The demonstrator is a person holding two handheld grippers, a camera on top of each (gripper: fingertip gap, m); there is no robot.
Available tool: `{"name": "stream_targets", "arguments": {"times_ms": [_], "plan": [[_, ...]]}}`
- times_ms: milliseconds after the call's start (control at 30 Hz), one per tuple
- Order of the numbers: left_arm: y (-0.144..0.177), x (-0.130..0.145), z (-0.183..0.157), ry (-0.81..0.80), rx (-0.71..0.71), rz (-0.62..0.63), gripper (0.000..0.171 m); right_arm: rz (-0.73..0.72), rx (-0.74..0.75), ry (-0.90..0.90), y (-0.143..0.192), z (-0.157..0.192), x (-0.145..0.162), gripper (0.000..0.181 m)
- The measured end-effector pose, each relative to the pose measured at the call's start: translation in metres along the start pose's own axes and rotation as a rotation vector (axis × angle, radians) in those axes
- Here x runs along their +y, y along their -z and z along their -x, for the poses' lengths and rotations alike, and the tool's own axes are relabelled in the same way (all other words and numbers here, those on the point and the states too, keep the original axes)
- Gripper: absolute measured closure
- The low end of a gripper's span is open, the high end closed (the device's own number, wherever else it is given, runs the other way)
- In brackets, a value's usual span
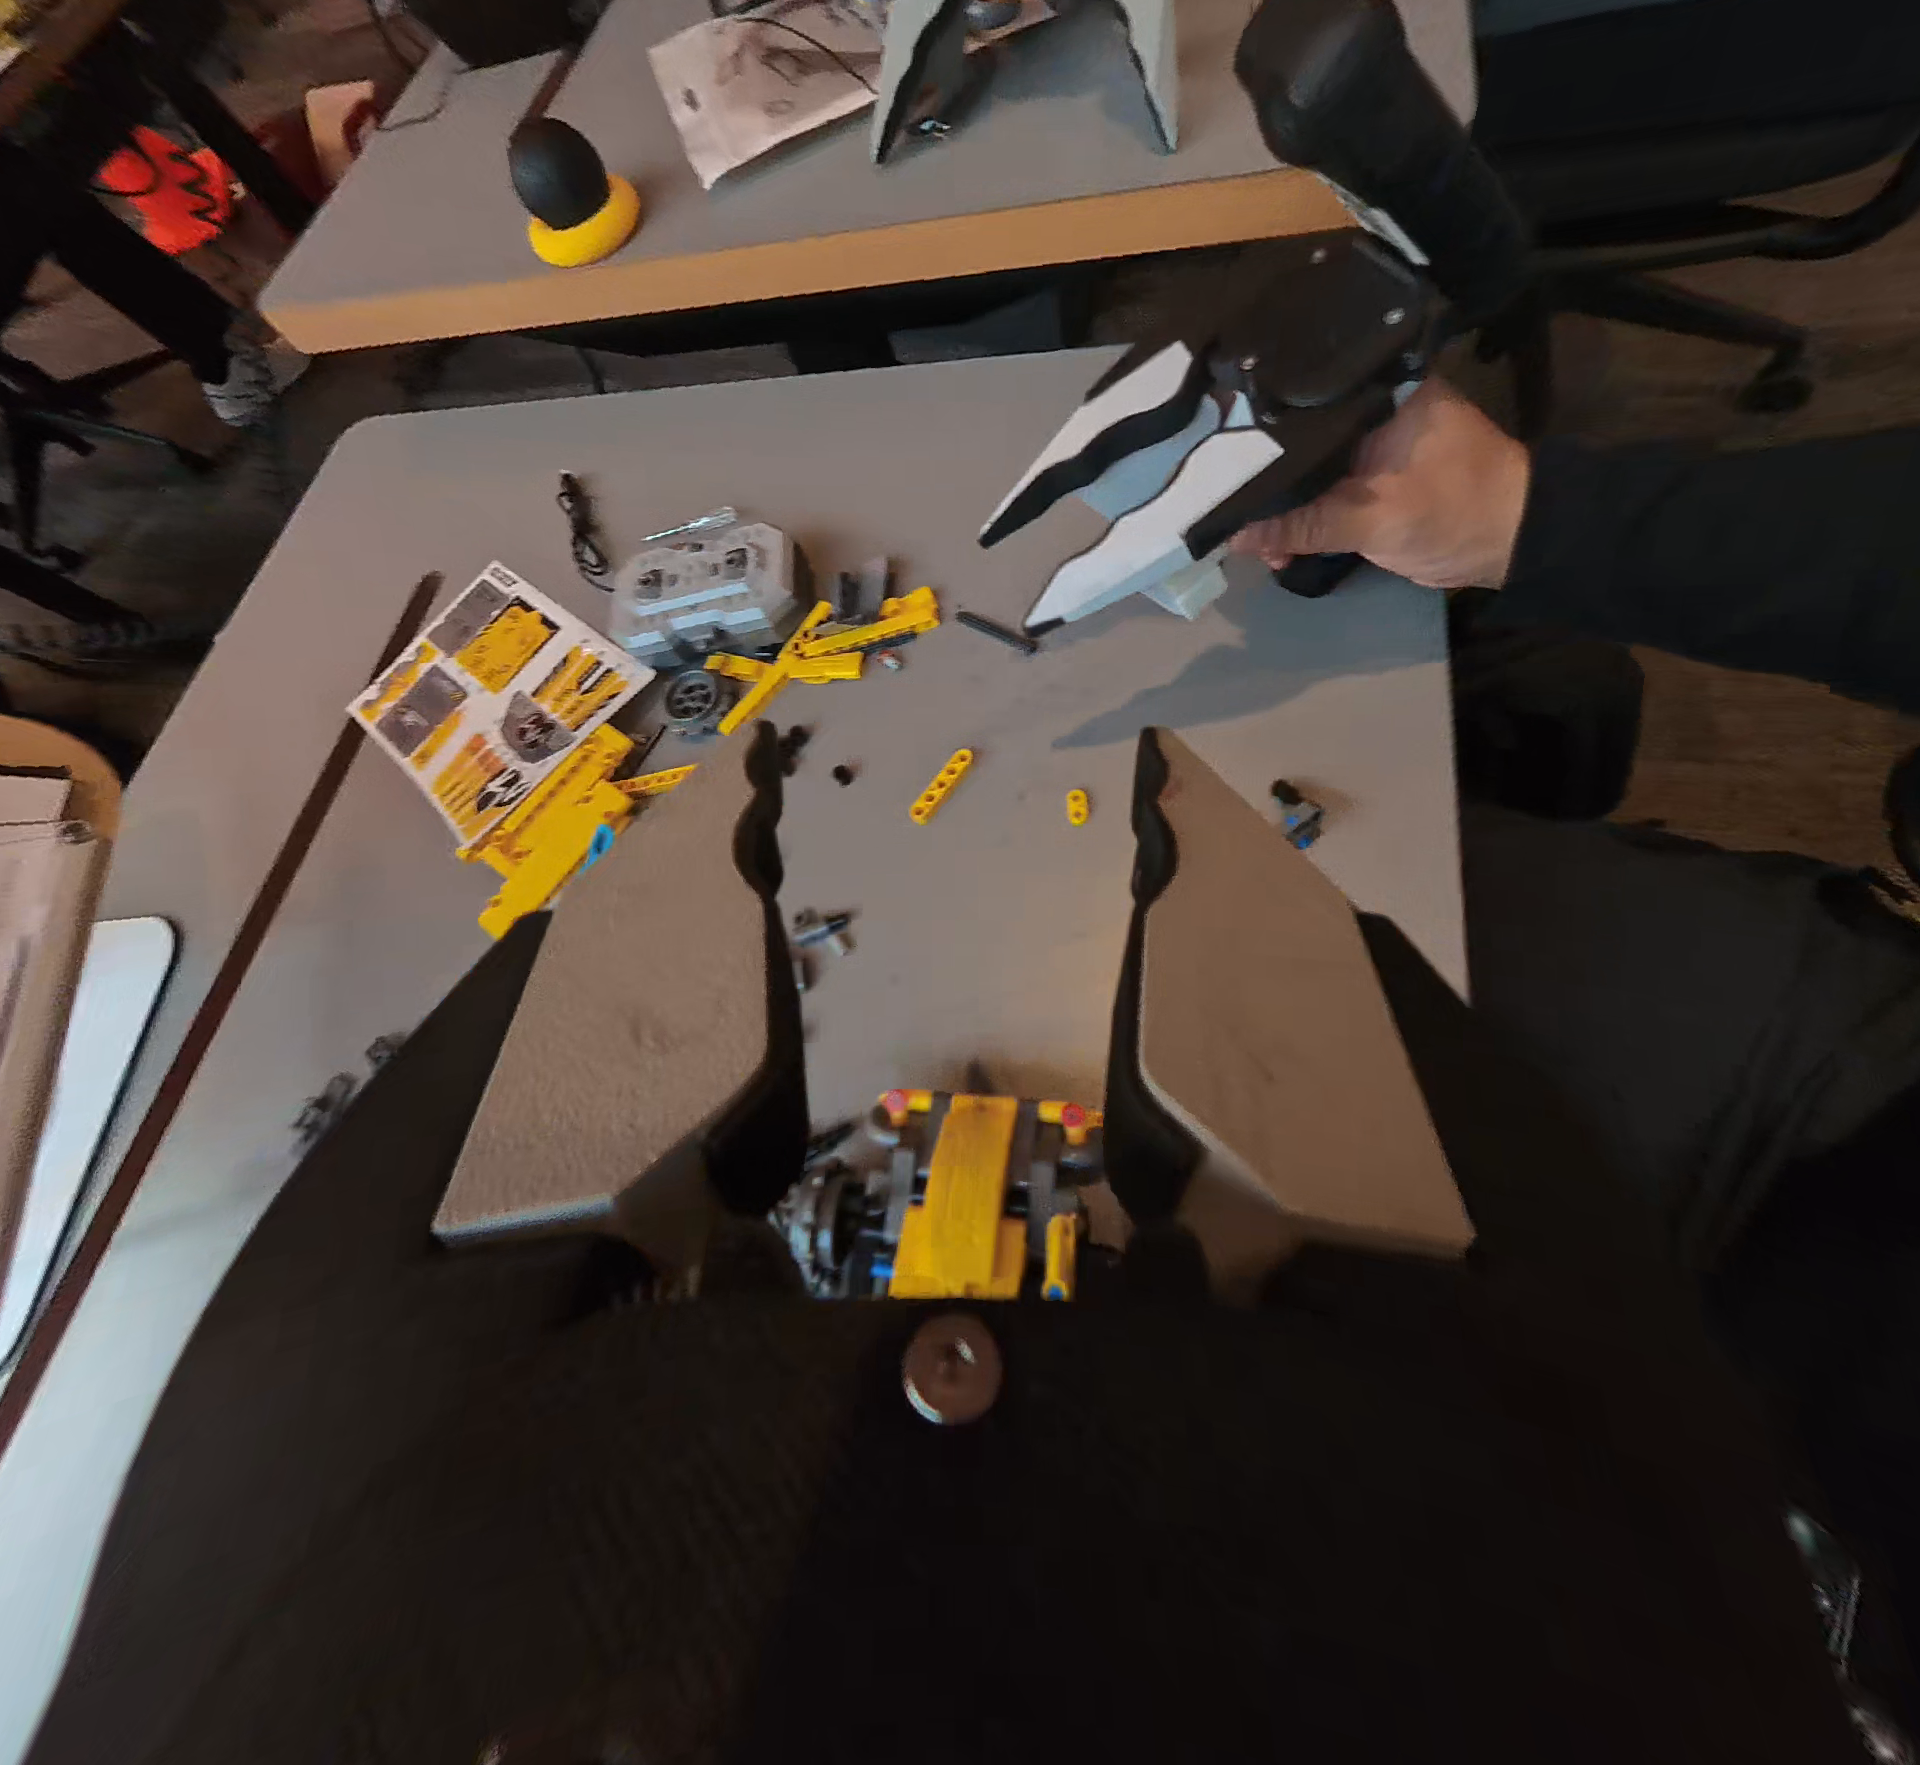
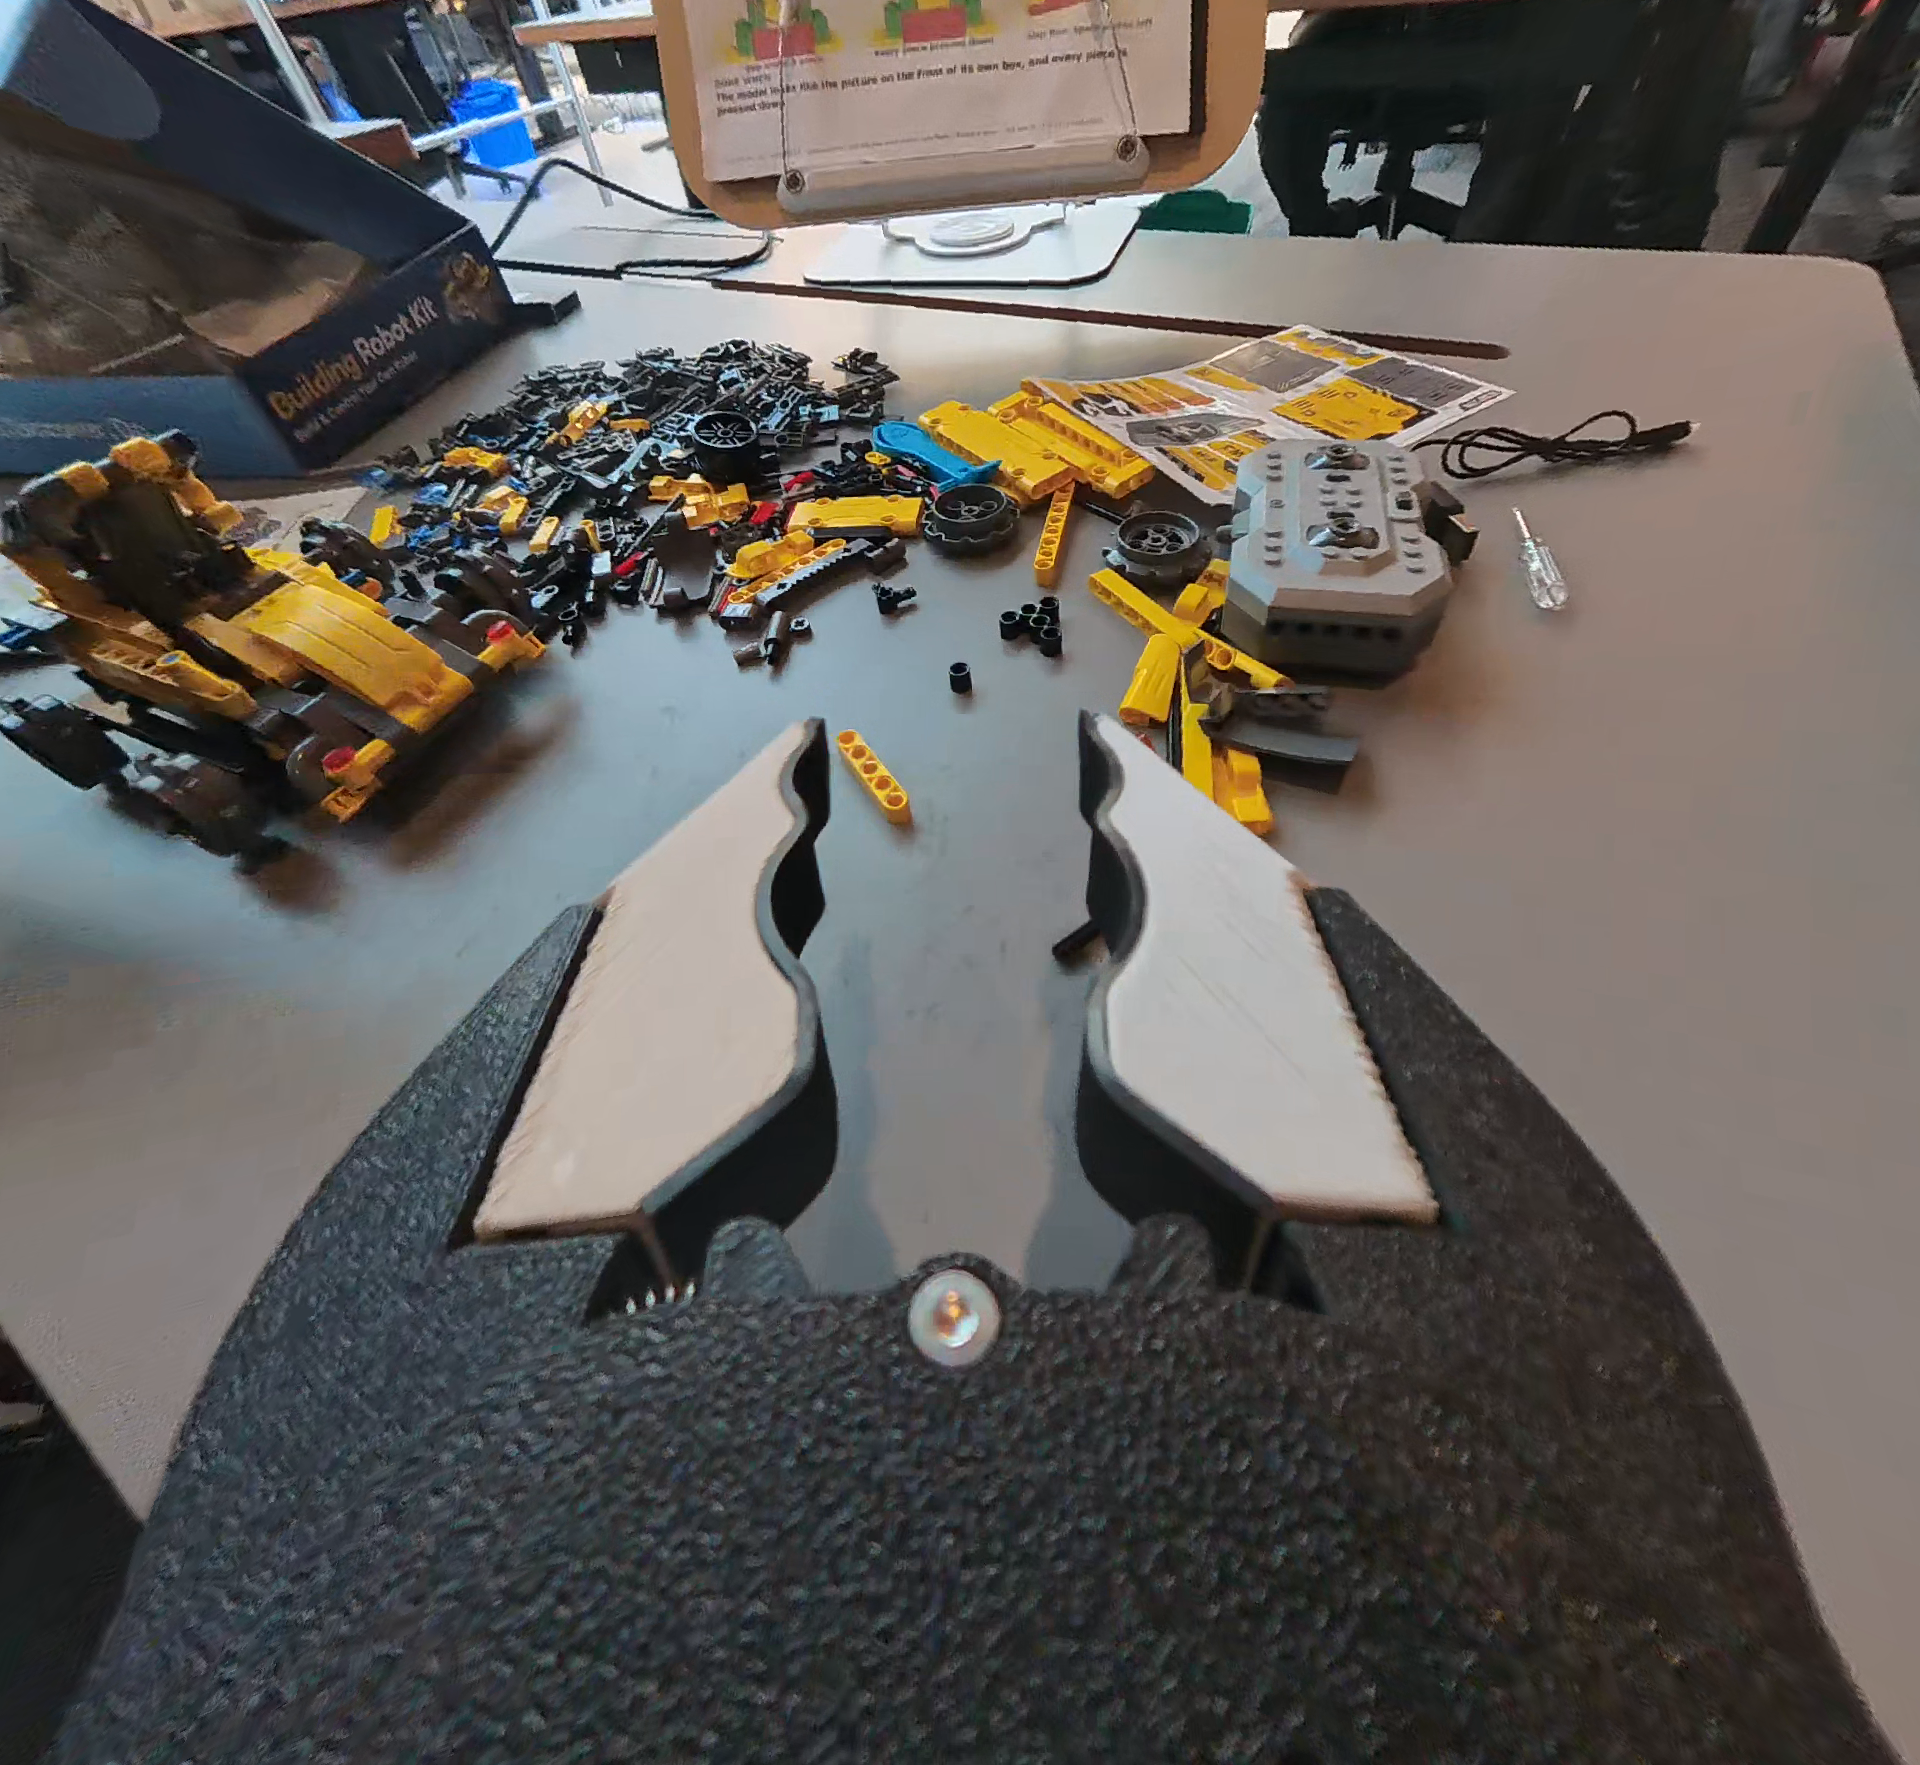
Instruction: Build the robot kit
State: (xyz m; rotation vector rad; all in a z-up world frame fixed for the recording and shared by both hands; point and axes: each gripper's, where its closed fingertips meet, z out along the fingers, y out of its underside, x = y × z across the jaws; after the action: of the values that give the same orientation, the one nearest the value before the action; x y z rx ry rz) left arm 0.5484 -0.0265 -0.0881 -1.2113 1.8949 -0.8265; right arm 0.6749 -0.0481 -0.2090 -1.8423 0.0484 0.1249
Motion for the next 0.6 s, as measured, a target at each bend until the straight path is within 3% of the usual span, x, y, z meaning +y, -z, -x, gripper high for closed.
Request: {"name": "stream_targets", "arguments": {"times_ms": [300,467,600], "plan": [[0.018,-0.001,0.049,0.005,-0.062,-0.014,0.099,-0.029,0.034,-0.026,-0.014,-0.014,-0.007,0.126],[0.022,0.026,0.078,0.007,-0.142,0.085,0.103,-0.062,0.048,-0.039,-0.01,-0.017,-0.011,0.124],[0.046,0.05,0.114,0.046,-0.21,0.123,0.107,-0.048,0.073,0.012,-0.012,-0.015,-0.01,0.124]]}}
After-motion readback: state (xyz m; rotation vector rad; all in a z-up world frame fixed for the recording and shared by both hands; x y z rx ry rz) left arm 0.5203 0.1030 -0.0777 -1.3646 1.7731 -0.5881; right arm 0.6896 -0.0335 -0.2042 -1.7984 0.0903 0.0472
